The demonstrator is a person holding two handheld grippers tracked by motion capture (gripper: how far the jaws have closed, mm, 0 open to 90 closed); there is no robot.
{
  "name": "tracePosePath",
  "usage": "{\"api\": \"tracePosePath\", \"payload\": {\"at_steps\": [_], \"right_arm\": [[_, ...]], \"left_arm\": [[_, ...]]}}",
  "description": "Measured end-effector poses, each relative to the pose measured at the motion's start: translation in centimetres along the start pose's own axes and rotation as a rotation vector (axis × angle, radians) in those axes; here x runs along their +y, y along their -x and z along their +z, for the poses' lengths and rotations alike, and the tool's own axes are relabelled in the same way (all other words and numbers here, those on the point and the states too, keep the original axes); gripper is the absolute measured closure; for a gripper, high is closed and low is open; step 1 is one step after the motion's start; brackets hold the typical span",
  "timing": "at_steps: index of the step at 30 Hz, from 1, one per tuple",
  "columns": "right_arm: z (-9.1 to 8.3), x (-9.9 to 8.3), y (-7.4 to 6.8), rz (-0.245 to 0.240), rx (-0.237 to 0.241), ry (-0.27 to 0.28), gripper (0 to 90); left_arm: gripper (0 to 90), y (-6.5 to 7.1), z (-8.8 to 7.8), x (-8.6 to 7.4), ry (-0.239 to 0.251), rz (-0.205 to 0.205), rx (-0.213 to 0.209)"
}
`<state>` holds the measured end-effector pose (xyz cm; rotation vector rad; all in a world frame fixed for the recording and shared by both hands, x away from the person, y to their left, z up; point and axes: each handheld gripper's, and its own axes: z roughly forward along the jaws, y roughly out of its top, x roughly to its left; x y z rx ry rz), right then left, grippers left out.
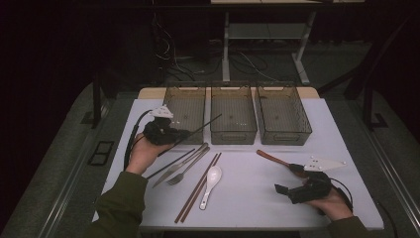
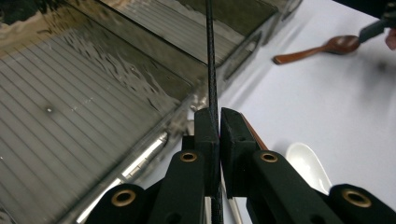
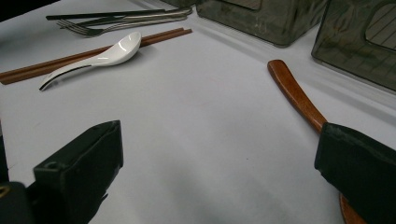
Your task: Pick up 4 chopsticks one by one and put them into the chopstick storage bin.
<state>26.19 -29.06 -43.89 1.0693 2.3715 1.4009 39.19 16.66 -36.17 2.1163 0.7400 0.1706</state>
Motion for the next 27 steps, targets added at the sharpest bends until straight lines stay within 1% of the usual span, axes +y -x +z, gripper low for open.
{"api": "tracePosePath", "payload": {"at_steps": [7, 10, 13, 17, 19, 20, 21, 22, 24, 27], "right_arm": [[0.0, 0.0, 0.0, 0.002, 0.0, 0.002, 1.0], [0.0, 0.0, 0.0, 0.005, 0.0, 0.004, 1.0], [0.0, 0.0, 0.0, 0.006, 0.001, 0.003, 1.0], [-0.1, 0.0, 0.1, 0.005, 0.0, 0.005, 1.0], [-0.1, 0.0, 0.1, 0.004, 0.002, 0.006, 1.0], [-0.1, 0.0, 0.1, 0.004, 0.002, 0.007, 1.0], [-0.1, 0.0, 0.1, 0.005, 0.003, 0.008, 1.0], [-0.1, 0.0, 0.1, 0.006, 0.003, 0.008, 1.0], [-0.1, 0.0, 0.1, 0.005, 0.004, 0.007, 1.0], [-0.1, 0.0, 0.1, 0.006, 0.006, 0.007, 1.0]], "left_arm": [[85.2, -1.7, 0.6, 1.6, -0.005, -0.015, 0.037], [85.3, -2.5, 0.9, 2.4, 0.003, -0.026, 0.062], [85.3, -3.5, 1.1, 2.9, 0.005, -0.037, 0.091], [85.2, -5.0, 1.6, 3.1, 0.012, -0.066, 0.127], [85.3, -5.6, 1.8, 3.2, 0.01, -0.086, 0.146], [85.2, -6.0, 1.8, 3.2, 0.004, -0.084, 0.156], [85.3, -6.3, 1.9, 3.2, 0.002, -0.095, 0.162], [85.2, -6.5, 2.0, 3.2, 0.007, -0.106, 0.17], [85.2, -7.1, 2.2, 3.3, 0.0, -0.111, 0.198], [85.2, -7.7, 2.5, 3.3, 0.0, -0.135, 0.221]]}}
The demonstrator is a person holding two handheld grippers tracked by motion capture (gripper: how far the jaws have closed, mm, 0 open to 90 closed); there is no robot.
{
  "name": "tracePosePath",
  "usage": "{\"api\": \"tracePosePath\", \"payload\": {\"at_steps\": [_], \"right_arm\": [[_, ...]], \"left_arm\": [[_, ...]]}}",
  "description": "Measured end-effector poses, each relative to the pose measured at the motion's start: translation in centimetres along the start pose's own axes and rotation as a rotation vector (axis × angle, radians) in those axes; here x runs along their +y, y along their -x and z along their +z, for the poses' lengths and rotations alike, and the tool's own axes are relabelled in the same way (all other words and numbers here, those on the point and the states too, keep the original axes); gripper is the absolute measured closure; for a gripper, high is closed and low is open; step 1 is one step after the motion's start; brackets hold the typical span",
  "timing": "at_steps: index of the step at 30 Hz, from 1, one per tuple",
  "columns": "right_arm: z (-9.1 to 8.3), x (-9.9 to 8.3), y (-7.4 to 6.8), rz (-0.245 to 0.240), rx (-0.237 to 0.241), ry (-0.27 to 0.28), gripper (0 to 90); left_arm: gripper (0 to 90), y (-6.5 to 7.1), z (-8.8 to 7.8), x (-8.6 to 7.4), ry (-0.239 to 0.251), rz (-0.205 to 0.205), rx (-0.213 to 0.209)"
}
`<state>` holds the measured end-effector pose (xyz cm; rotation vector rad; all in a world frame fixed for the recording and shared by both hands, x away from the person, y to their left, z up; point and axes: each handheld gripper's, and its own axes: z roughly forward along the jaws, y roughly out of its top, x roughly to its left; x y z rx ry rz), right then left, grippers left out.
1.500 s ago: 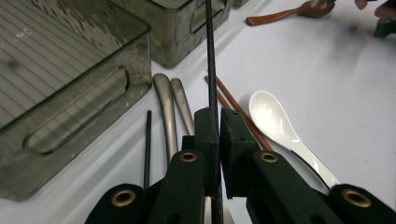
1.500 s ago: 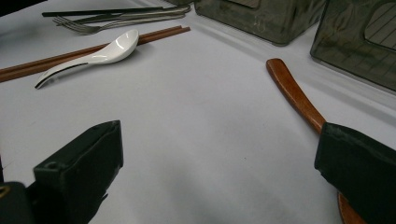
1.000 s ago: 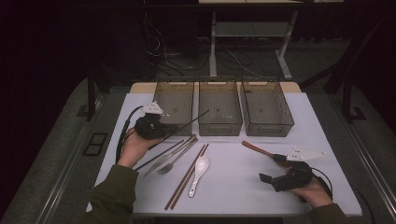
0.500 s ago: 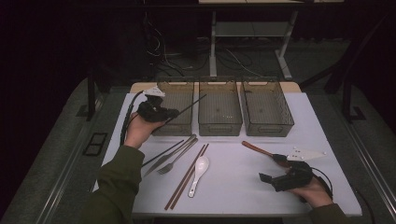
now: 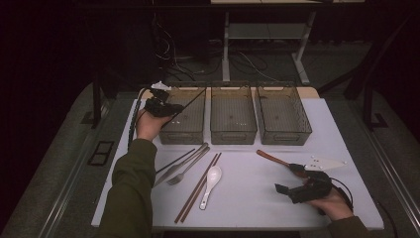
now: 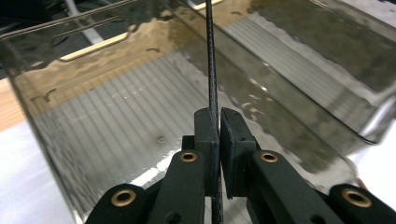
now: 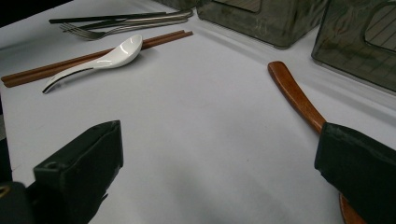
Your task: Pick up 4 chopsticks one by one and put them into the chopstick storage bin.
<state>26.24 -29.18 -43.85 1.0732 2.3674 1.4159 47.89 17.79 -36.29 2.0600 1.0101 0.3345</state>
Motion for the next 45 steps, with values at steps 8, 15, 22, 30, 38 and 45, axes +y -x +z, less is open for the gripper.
{"api": "tracePosePath", "payload": {"at_steps": [8, 15, 22, 30, 38, 45], "right_arm": [[-0.1, 0.0, 0.0, 0.0, 0.002, 0.003, 1.0], [-0.1, 0.0, 0.0, 0.0, 0.003, 0.003, 1.0], [-0.1, 0.0, 0.0, 0.001, 0.004, 0.003, 1.0], [-0.1, 0.0, 0.0, 0.001, 0.005, 0.004, 1.1], [-0.1, 0.0, 0.0, 0.001, 0.005, 0.004, 1.0], [-0.1, 0.0, 0.0, 0.002, 0.004, 0.005, 1.0]], "left_arm": [[85.2, -1.5, 0.9, -0.2, 0.007, -0.097, 0.046], [85.0, -2.0, 1.5, -0.6, -0.009, -0.13, 0.057], [65.9, -1.8, 1.5, -0.5, 0.003, -0.108, 0.069], [51.1, -0.9, 1.6, -0.2, 0.034, -0.084, 0.006], [43.0, 0.3, 0.7, 0.3, 0.052, -0.015, -0.046], [36.9, 1.9, -0.4, 0.5, 0.046, 0.056, -0.073]]}}
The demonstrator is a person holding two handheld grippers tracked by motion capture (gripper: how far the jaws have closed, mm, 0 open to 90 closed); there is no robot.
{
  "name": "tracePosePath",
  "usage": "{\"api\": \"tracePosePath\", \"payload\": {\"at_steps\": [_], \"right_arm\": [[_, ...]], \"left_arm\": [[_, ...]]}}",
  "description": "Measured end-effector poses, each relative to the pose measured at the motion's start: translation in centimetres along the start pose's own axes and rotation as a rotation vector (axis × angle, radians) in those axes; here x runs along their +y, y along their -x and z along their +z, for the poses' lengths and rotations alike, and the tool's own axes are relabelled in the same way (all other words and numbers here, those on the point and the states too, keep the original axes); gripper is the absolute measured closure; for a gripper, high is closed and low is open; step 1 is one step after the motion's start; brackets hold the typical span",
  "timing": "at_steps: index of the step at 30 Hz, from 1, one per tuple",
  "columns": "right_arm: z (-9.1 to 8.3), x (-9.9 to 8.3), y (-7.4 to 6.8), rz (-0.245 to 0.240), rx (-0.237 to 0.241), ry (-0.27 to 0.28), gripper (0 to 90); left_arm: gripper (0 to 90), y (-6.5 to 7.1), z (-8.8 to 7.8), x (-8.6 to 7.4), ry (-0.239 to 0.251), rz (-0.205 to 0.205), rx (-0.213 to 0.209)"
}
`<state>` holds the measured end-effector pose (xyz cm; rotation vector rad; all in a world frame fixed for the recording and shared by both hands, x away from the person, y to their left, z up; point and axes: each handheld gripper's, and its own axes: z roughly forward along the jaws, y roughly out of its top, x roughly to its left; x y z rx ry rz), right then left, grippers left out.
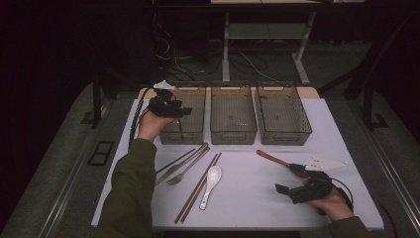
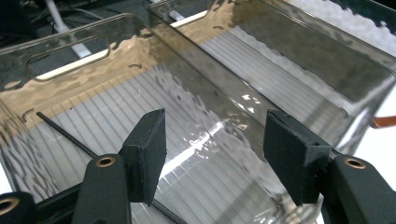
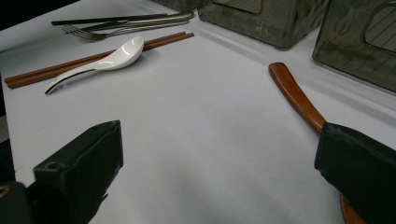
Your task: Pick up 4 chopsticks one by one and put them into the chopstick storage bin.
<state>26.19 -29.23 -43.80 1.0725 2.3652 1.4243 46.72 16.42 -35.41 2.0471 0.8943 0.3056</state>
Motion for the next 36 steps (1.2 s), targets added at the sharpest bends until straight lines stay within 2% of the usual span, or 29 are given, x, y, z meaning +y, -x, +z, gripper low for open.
{"api": "tracePosePath", "payload": {"at_steps": [8, 14, 16, 23, 30, 36], "right_arm": [[0.0, 0.0, 0.0, 0.003, 0.001, 0.0, 1.0], [0.0, 0.0, 0.0, 0.004, 0.001, 0.001, 1.0], [0.0, 0.0, 0.0, 0.003, 0.001, 0.001, 1.0], [0.0, 0.0, 0.0, 0.005, 0.0, 0.001, 1.0], [0.0, 0.0, 0.0, 0.006, 0.0, 0.002, 1.0], [0.0, 0.0, 0.0, 0.008, 0.0, 0.002, 1.0]], "left_arm": [[30.3, 1.3, -1.2, -0.1, -0.005, 0.052, -0.018], [21.9, 2.1, -2.3, -0.6, 0.006, 0.054, -0.035], [18.6, 2.5, -2.8, -0.8, 0.004, 0.067, -0.038], [14.6, 3.6, -4.3, -1.8, 0.023, 0.074, -0.054], [13.9, 4.6, -5.5, -3.7, 0.019, 0.089, -0.063], [13.9, 5.2, -6.0, -6.2, 0.02, 0.072, -0.068]]}}
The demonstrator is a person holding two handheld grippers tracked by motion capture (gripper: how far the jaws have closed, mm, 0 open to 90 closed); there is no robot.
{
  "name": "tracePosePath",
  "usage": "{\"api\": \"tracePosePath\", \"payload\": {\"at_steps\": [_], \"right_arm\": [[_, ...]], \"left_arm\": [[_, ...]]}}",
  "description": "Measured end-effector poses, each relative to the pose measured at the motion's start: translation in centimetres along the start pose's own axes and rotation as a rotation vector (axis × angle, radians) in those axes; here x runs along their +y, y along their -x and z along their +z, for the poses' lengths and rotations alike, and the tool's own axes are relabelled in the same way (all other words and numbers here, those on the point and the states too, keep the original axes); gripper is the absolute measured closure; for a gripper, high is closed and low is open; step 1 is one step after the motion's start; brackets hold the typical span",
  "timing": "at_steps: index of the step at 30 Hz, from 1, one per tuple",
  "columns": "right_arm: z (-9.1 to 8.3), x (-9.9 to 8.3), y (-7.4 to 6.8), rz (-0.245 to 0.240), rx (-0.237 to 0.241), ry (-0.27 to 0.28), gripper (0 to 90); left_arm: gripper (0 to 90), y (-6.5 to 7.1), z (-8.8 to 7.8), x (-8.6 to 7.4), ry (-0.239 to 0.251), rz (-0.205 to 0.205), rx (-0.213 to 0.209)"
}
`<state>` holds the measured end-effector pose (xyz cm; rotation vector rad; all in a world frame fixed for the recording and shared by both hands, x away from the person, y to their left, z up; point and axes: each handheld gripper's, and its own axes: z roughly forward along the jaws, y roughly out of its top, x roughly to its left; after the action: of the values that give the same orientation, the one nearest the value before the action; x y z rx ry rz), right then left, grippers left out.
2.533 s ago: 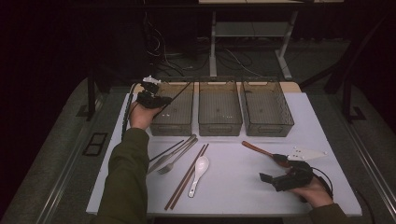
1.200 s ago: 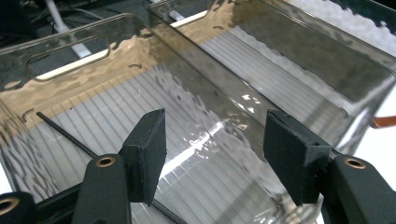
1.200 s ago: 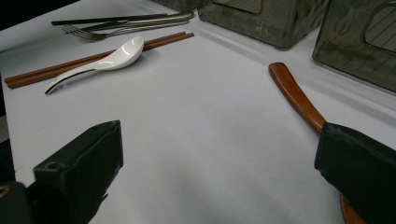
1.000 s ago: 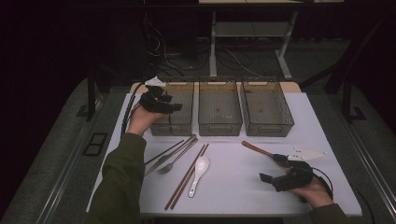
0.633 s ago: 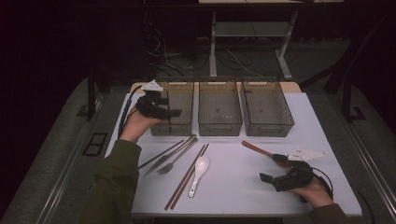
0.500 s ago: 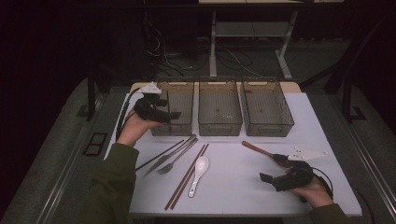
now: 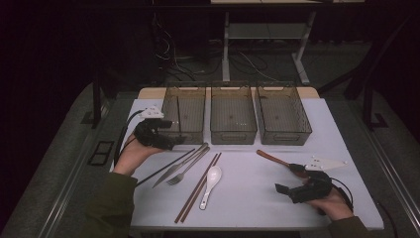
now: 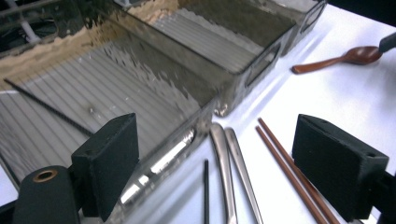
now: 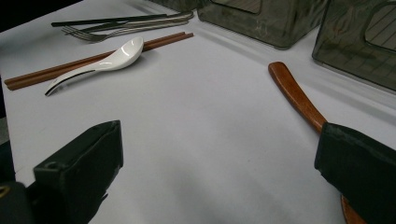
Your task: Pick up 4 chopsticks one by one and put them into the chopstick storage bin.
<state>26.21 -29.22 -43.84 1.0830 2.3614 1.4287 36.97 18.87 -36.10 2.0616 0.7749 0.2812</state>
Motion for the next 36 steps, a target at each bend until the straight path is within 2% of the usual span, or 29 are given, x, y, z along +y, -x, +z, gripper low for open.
{"api": "tracePosePath", "payload": {"at_steps": [8, 11, 16, 23, 25, 29, 33, 36], "right_arm": [[0.0, 0.0, 0.0, 0.0, 0.001, -0.002, 1.0], [0.1, 0.0, 0.0, 0.0, 0.001, -0.003, 1.0], [0.0, 0.0, 0.0, -0.004, 0.0, -0.004, 1.0], [0.0, -0.1, 0.0, -0.001, -0.006, -0.004, 1.1], [0.0, -0.1, -0.1, 0.005, -0.028, 0.005, 6.2], [0.1, -0.1, -0.3, -0.003, -0.047, 0.021, 6.1], [0.1, -0.1, -0.1, -0.001, -0.053, 0.001, 6.2], [0.2, -0.1, -0.1, -0.008, -0.048, -0.002, 6.2]], "left_arm": [[16.5, 0.8, -0.7, -3.2, 0.004, -0.008, 0.016], [18.7, 1.2, -1.0, -4.0, -0.004, 0.005, 0.038], [23.1, 1.2, -1.4, -5.5, -0.002, -0.004, 0.052], [32.9, 0.7, -1.5, -6.8, -0.045, -0.016, 0.044], [38.0, 0.5, -1.4, -7.1, -0.059, -0.014, 0.04], [44.0, 0.3, -1.0, -7.5, -0.107, -0.011, 0.031], [49.4, 0.1, -0.7, -8.0, -0.145, -0.001, 0.034], [53.8, -0.1, -0.6, -8.3, -0.16, -0.009, 0.018]]}}
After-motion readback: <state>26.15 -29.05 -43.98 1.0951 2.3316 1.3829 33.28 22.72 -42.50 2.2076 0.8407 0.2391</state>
